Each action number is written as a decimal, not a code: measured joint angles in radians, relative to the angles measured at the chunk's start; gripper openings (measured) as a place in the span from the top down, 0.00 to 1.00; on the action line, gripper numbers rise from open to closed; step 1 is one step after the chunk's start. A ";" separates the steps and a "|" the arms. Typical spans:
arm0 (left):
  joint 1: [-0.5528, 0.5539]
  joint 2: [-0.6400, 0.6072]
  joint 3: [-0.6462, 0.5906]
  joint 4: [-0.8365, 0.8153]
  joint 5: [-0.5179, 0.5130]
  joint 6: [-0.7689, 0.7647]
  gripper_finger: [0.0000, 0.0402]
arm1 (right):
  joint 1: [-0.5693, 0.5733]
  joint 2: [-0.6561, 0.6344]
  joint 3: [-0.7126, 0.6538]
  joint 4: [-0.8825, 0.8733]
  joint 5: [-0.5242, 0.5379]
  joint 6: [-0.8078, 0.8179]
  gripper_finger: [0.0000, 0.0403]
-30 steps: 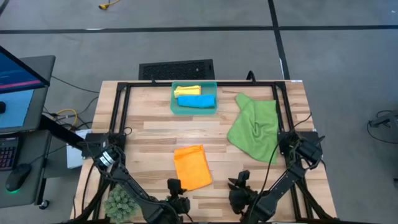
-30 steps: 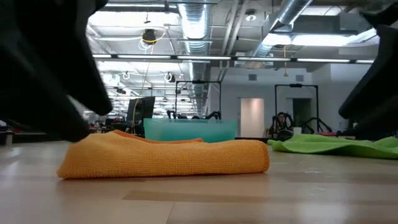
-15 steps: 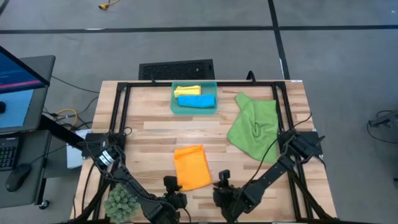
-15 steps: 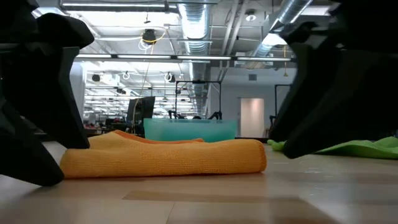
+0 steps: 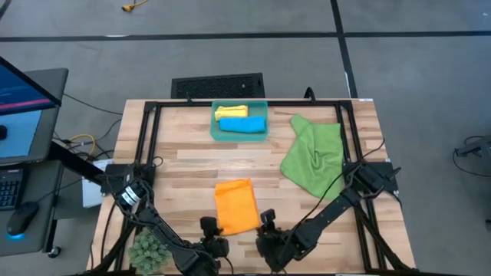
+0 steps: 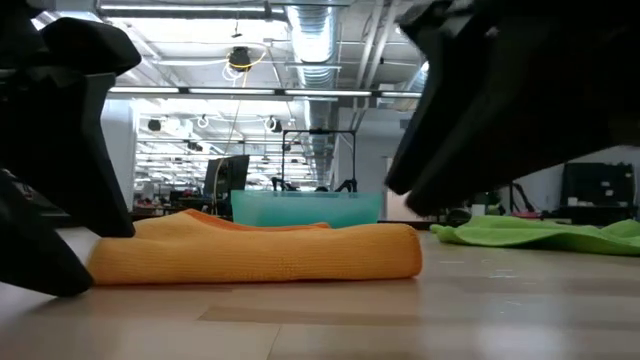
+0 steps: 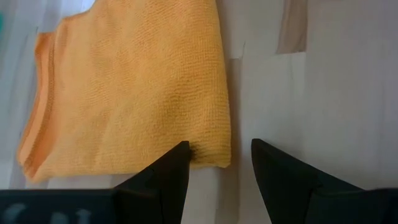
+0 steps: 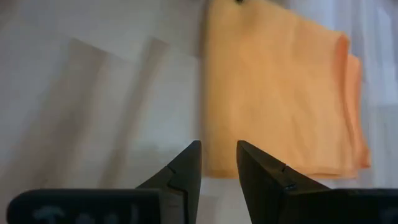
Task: Roll microfiber towels into tight, uniform cylinder then place into a basket
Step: Roll the orange microfiber towel
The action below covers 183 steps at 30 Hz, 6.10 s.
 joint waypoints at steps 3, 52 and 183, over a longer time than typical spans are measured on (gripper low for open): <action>0.007 0.000 0.001 -0.015 0.006 -0.001 0.58 | -0.028 0.000 0.000 -0.010 0.000 0.000 0.69; 0.029 0.004 0.018 -0.049 0.097 -0.009 0.98 | -0.087 0.085 0.059 0.032 -0.336 0.114 0.93; 0.359 -0.002 0.083 0.084 0.441 -0.336 0.99 | 0.011 0.115 0.133 -0.268 -0.212 0.318 0.56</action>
